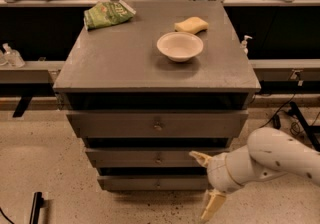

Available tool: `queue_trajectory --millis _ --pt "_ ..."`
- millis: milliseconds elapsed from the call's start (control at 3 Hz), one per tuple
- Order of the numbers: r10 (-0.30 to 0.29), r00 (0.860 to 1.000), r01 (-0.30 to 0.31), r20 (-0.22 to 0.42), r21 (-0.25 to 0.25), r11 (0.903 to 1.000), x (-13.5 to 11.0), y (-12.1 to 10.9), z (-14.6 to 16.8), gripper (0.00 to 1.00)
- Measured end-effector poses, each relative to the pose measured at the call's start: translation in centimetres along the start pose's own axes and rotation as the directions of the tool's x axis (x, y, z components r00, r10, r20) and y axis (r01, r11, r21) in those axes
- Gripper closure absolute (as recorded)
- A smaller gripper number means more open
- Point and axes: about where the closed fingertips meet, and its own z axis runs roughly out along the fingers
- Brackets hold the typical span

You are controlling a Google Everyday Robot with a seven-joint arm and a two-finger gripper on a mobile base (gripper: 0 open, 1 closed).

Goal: Open middle drawer

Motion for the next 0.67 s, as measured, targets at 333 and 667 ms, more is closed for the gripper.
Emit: queue_trajectory --millis 333,667 --pt "-0.009 1.000 0.009 -0.010 -0.010 0.9999 3.03 0.85 3.86 0.00" --pt "-0.006 1.000 0.006 -0.008 -0.007 1.0000 3.39 0.82 4.38 0.00"
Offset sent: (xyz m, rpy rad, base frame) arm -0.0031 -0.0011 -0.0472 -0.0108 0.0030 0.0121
